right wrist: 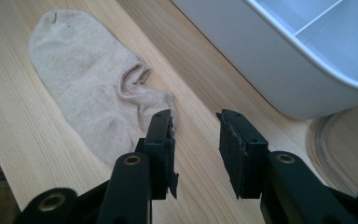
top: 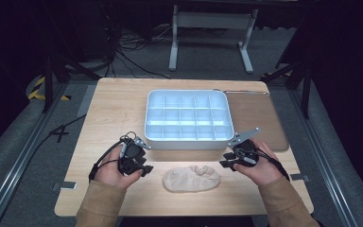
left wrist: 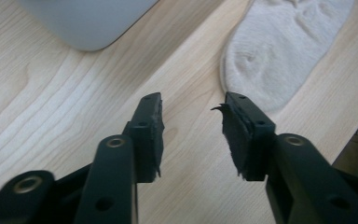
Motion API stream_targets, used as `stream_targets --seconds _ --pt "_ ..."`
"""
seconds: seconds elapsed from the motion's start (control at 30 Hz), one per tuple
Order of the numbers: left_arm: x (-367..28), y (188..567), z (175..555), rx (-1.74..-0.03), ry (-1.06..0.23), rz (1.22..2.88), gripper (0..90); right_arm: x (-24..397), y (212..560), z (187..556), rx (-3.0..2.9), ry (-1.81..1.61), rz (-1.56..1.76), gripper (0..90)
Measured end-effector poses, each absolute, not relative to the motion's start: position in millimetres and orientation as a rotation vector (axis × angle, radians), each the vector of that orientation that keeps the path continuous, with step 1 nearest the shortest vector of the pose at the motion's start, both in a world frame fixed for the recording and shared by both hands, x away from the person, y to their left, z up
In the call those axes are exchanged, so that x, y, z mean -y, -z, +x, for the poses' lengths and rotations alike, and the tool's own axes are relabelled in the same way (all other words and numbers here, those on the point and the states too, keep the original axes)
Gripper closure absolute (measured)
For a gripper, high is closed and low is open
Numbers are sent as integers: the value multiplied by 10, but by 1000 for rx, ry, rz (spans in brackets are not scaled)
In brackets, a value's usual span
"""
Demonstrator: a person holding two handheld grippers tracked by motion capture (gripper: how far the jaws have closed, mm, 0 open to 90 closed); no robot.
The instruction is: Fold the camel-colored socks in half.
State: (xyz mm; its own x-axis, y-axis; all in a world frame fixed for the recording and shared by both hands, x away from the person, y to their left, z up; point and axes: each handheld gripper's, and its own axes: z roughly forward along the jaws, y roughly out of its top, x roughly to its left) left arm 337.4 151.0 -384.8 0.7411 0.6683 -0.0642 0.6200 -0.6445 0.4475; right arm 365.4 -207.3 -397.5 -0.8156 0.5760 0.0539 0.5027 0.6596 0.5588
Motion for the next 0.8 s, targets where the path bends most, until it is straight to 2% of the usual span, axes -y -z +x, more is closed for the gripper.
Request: stream_targets --seconds 0.03,0.07,0.2,0.47,0.6,0.8 --pt "-1488 3850 3370 -985 -140 2500 525 2074 3972 3652 -2739 -868 893 654" --pt "-1479 3857 3368 -992 -116 2506 525 2073 3971 3650 -2739 -868 893 654" --pt "-1508 3848 3402 -1057 -6 2490 591 2071 3970 3641 -2744 -867 889 653" --pt "-1484 3754 3365 -1040 -41 2490 654 2064 3982 3625 -2745 -875 894 653" --pt "-1387 3711 3333 -1028 -88 2489 627 2086 3989 3600 -2745 -863 907 656" --pt "-1268 3728 3330 -993 -4 2496 638 2084 3997 3574 -2748 -859 904 657"
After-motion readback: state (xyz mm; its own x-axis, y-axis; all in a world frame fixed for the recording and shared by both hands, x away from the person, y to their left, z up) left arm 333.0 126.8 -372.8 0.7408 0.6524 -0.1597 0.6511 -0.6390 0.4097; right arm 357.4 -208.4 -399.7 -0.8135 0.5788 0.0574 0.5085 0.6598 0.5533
